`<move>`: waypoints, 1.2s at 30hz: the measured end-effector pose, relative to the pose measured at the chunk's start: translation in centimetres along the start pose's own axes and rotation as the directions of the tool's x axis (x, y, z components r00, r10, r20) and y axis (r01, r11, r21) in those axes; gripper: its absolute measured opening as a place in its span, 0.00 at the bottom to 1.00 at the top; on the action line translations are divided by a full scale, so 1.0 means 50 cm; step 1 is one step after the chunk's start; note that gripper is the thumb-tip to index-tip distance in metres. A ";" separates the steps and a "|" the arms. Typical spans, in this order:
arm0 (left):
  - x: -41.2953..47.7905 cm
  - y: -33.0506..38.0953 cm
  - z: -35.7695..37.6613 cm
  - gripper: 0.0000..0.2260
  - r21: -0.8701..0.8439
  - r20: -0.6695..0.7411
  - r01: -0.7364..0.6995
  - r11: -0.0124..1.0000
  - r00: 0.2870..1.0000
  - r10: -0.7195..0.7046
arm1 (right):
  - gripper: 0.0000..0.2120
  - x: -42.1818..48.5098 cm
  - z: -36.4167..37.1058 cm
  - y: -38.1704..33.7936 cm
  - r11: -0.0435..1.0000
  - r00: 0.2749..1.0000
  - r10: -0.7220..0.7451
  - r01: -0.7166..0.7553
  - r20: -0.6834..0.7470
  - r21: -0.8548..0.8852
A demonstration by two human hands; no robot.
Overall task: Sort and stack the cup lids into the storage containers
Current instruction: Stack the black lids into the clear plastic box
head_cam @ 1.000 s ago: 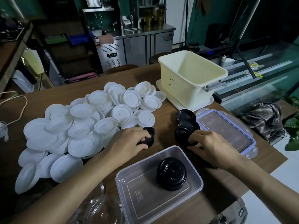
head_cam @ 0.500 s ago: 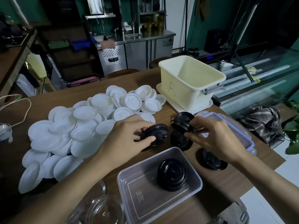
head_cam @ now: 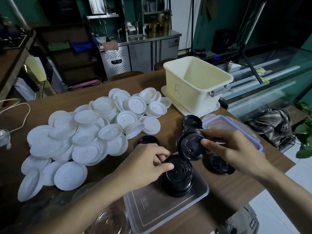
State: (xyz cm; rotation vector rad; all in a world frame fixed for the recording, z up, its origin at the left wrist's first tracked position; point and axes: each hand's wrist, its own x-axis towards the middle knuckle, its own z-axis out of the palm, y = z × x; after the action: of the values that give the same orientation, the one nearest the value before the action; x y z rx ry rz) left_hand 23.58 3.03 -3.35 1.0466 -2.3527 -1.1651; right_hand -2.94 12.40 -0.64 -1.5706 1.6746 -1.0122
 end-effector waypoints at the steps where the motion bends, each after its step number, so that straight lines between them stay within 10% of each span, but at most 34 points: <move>1: -0.001 0.000 0.006 0.08 0.018 0.001 0.002 1.000 1.000 -0.002 | 0.13 -0.002 -0.002 0.003 1.000 0.999 0.014 -0.013 0.030 -0.018; 15: -0.001 -0.019 0.038 0.09 0.124 -0.041 -0.053 0.991 0.997 0.059 | 0.13 -0.011 0.017 -0.004 0.985 0.956 0.065 -0.015 0.286 -0.173; 36: -0.023 -0.026 0.035 0.26 0.032 0.041 -0.079 0.996 0.996 0.077 | 0.18 -0.025 0.099 0.010 0.781 0.973 -0.189 0.231 0.134 -0.580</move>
State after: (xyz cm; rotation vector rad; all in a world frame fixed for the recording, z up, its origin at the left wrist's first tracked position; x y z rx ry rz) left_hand 24.02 4.31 -5.42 0.9416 -2.4287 -1.1318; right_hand 1.14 13.08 -3.70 -2.2090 1.9084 -0.5319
